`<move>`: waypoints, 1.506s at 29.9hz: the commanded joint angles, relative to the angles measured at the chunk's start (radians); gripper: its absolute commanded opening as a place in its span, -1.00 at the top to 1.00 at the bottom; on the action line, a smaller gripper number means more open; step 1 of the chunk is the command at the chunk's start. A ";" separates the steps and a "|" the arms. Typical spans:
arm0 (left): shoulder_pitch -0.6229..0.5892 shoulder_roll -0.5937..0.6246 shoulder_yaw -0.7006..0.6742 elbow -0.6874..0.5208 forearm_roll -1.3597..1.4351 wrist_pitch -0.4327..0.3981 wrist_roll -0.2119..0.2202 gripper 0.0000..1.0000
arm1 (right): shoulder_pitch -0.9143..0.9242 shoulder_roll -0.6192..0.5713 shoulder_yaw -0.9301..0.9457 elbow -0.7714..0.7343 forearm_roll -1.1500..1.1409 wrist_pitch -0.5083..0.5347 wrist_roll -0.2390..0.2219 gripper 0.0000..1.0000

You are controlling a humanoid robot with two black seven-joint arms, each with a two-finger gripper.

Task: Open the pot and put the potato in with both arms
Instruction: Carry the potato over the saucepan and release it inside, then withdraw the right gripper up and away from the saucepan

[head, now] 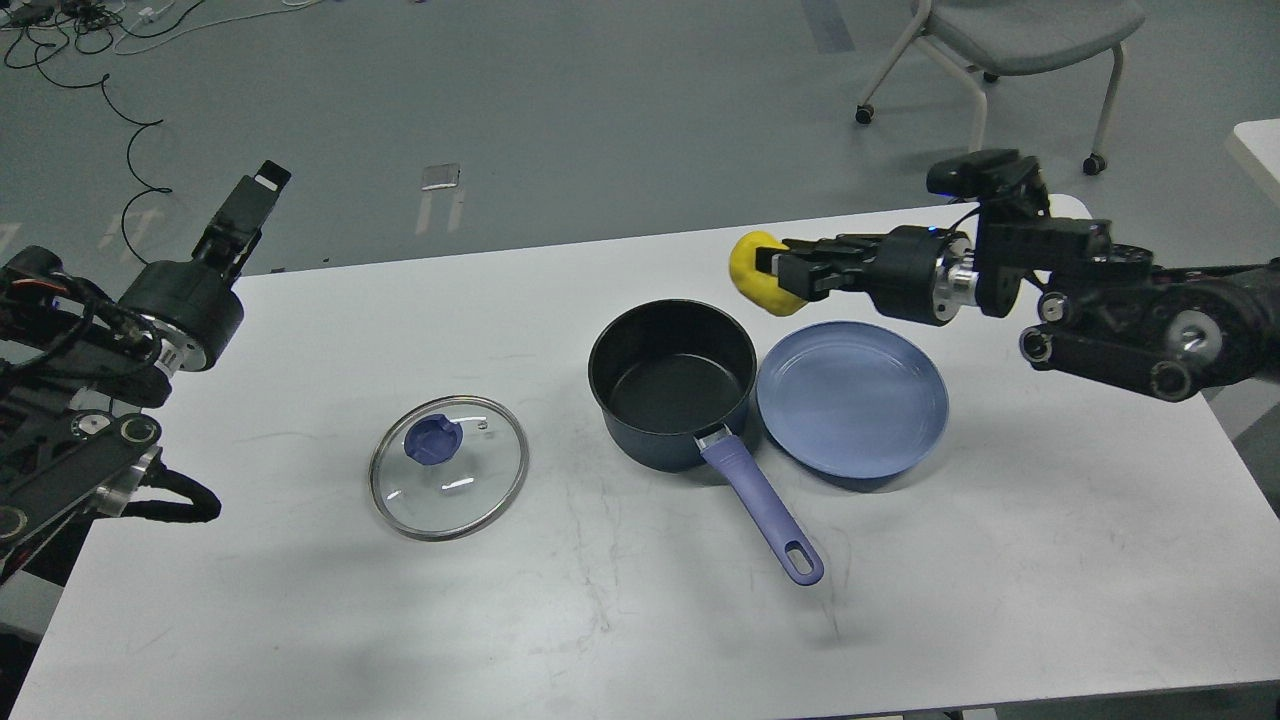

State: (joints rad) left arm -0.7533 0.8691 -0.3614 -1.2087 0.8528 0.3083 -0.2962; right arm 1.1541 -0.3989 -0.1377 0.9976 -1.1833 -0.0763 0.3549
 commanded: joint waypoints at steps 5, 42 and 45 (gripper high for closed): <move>0.000 0.002 -0.001 0.000 0.000 0.000 0.000 -0.98 | -0.007 0.155 -0.005 -0.082 0.002 0.004 0.027 -0.29; 0.164 -0.005 0.088 0.047 0.751 0.135 -0.129 -0.98 | -0.338 -0.112 0.685 -0.083 1.041 0.503 -0.036 -1.00; 0.167 -0.033 0.090 0.113 0.865 0.158 -0.129 -0.98 | -0.364 -0.130 0.713 -0.083 1.042 0.501 -0.033 -1.00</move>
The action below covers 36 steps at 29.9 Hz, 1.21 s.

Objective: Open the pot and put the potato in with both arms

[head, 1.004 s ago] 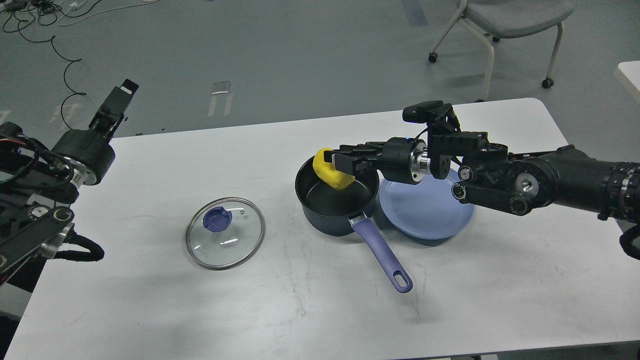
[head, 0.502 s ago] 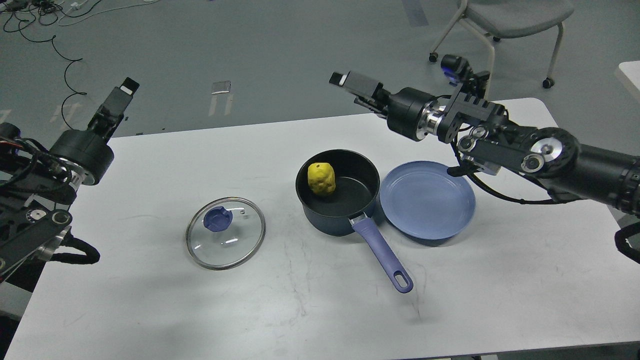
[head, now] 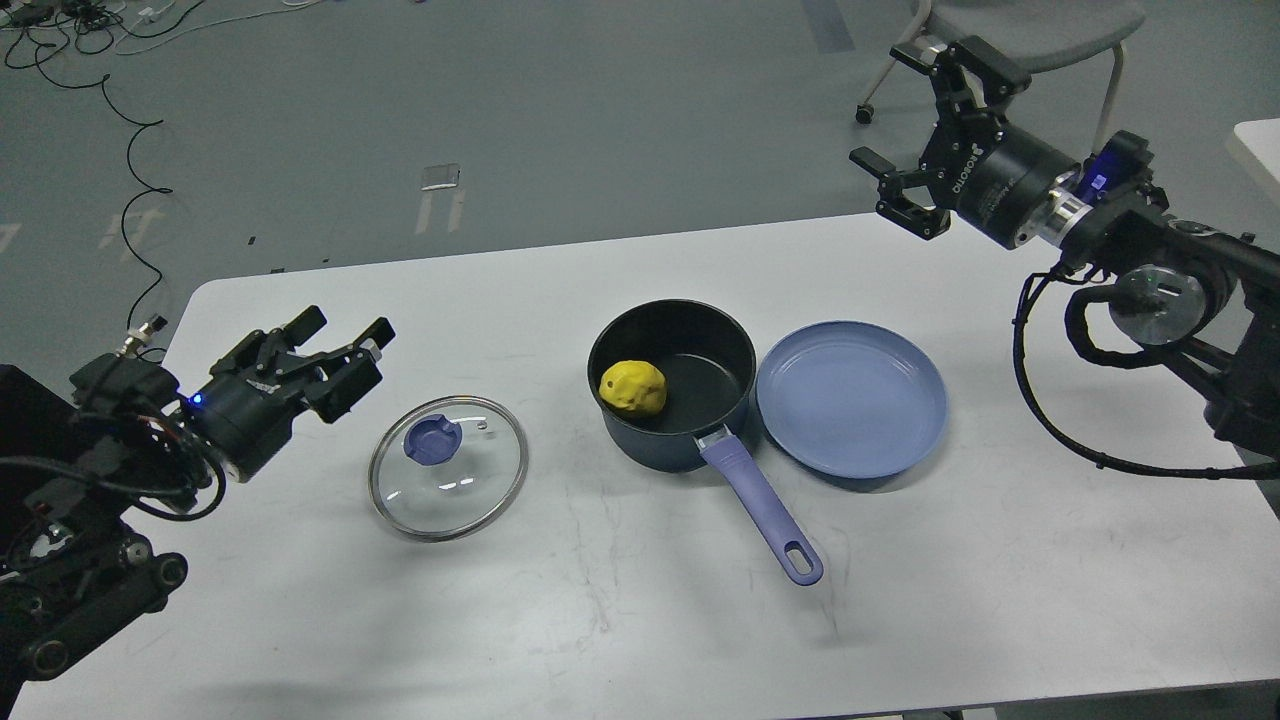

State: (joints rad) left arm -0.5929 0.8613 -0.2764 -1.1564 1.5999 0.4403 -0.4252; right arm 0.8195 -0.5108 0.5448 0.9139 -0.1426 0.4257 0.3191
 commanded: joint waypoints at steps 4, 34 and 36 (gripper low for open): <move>0.008 -0.067 0.003 0.165 0.311 0.048 0.000 -0.98 | -0.052 -0.028 0.066 0.000 0.003 -0.002 0.003 -1.00; 0.012 -0.154 0.049 0.199 0.399 0.048 -0.003 -0.98 | -0.103 -0.063 0.064 -0.007 0.000 -0.004 0.001 -1.00; 0.008 -0.156 0.049 0.199 0.390 0.048 -0.003 -0.98 | -0.103 -0.063 0.064 -0.007 0.000 -0.005 0.003 -1.00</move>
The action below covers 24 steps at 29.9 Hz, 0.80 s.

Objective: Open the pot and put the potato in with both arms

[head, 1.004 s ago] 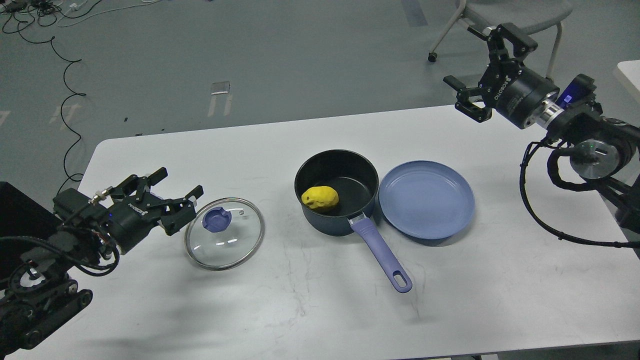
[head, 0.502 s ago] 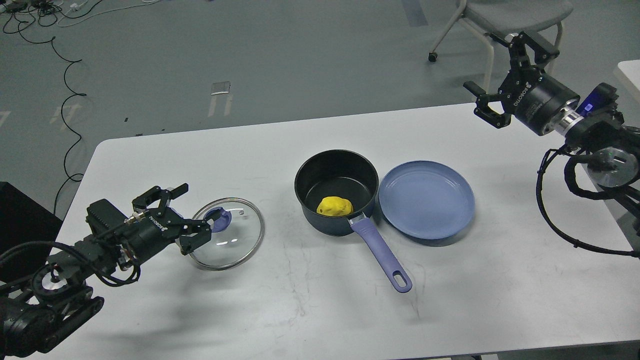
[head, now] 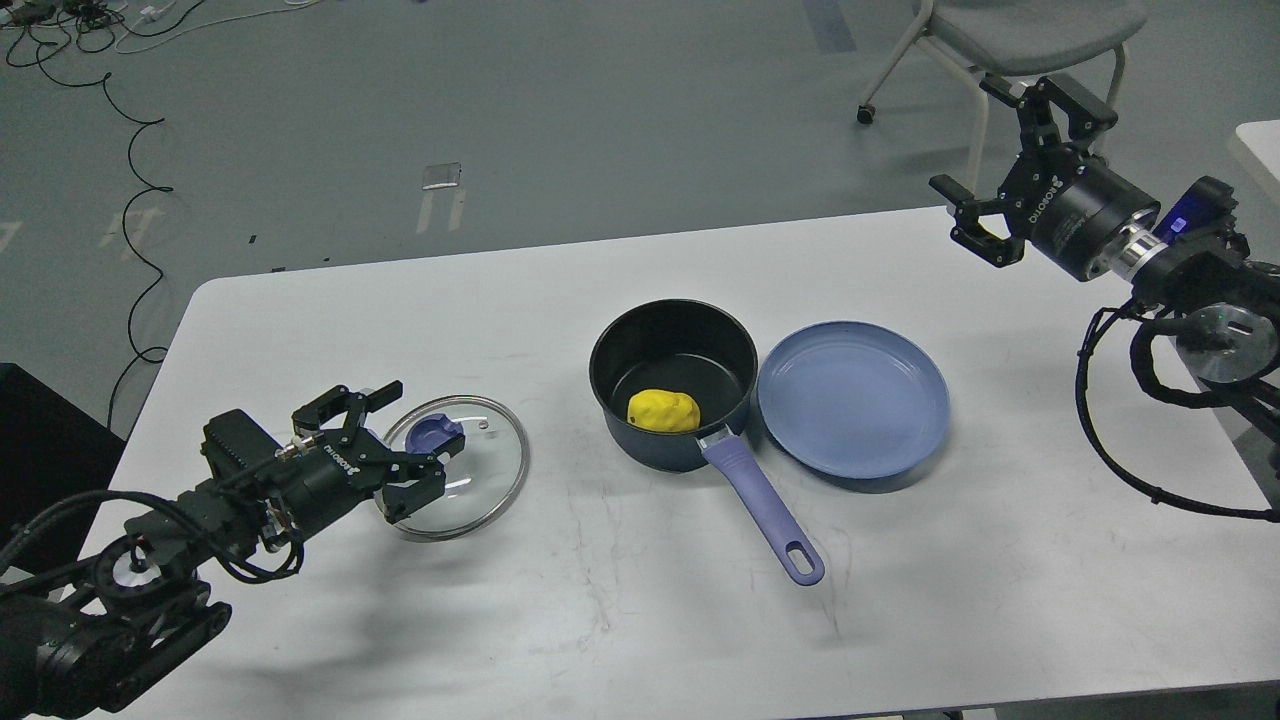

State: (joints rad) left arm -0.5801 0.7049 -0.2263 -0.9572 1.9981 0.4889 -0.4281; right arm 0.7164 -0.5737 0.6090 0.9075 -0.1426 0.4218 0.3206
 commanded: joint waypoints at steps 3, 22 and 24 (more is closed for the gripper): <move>-0.014 0.002 -0.005 0.000 -0.039 0.000 0.003 -0.98 | 0.000 0.000 0.000 -0.001 -0.002 -0.005 0.008 -1.00; -0.343 -0.163 -0.044 -0.184 -1.215 -0.156 0.193 -0.98 | 0.037 0.001 0.008 0.037 -0.003 -0.003 0.009 -1.00; -0.346 -0.221 -0.076 -0.184 -1.373 -0.167 0.228 -0.98 | 0.049 0.003 0.006 0.039 -0.003 -0.003 0.009 -1.00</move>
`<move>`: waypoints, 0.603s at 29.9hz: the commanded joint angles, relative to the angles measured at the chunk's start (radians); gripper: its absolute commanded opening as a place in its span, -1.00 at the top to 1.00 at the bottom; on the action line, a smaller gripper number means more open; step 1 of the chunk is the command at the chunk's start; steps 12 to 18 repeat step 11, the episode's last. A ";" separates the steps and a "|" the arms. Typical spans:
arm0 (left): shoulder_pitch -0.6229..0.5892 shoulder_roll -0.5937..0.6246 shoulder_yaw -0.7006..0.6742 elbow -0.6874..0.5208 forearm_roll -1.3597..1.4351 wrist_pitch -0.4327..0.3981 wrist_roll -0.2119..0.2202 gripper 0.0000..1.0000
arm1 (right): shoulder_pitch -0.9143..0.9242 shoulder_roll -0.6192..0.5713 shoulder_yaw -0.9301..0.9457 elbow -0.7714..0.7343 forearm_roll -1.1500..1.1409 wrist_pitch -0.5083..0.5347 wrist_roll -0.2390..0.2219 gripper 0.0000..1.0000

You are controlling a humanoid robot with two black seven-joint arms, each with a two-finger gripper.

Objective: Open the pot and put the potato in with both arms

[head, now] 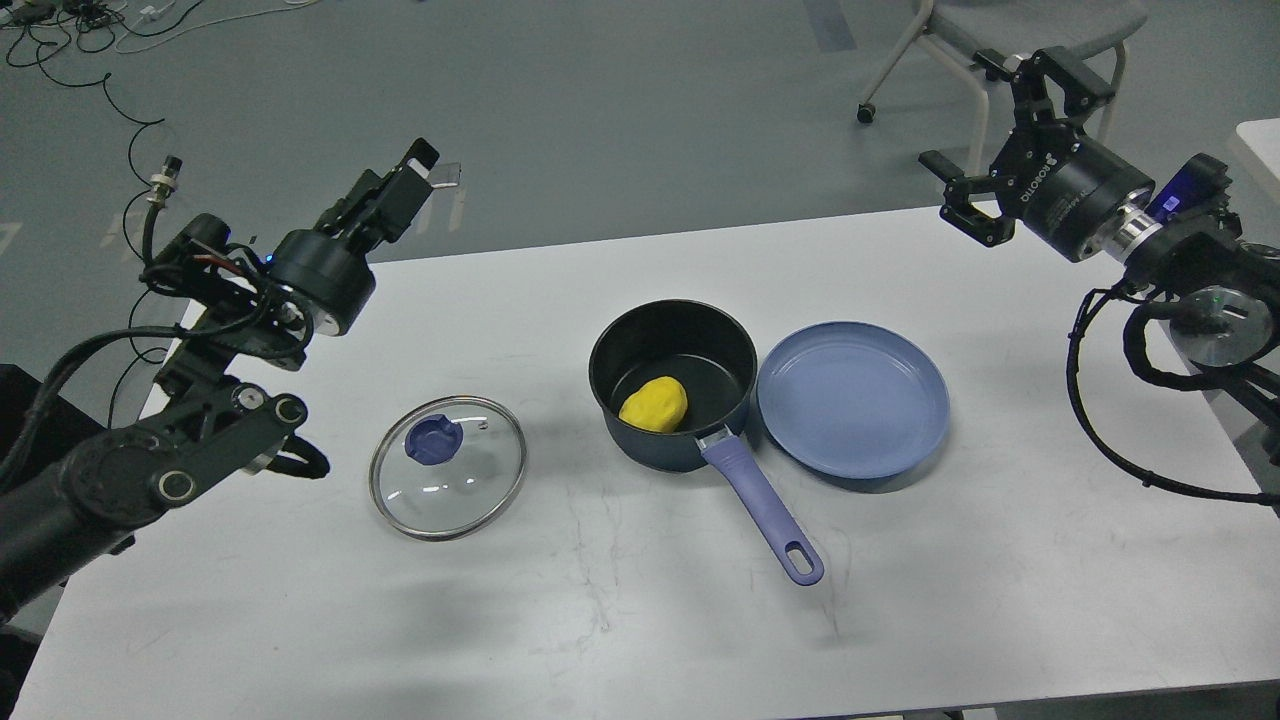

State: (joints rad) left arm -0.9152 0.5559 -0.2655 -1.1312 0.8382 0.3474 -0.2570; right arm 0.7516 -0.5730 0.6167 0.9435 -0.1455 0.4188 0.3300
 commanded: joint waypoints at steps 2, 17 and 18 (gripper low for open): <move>-0.017 -0.111 -0.075 -0.010 -0.327 -0.047 0.071 -0.98 | 0.023 0.002 -0.003 0.008 -0.002 -0.002 0.000 -1.00; 0.006 -0.148 -0.224 -0.016 -0.487 -0.142 0.073 -0.98 | 0.041 0.007 -0.003 0.018 -0.002 -0.006 0.000 -1.00; 0.006 -0.148 -0.224 -0.016 -0.487 -0.142 0.073 -0.98 | 0.041 0.007 -0.003 0.018 -0.002 -0.006 0.000 -1.00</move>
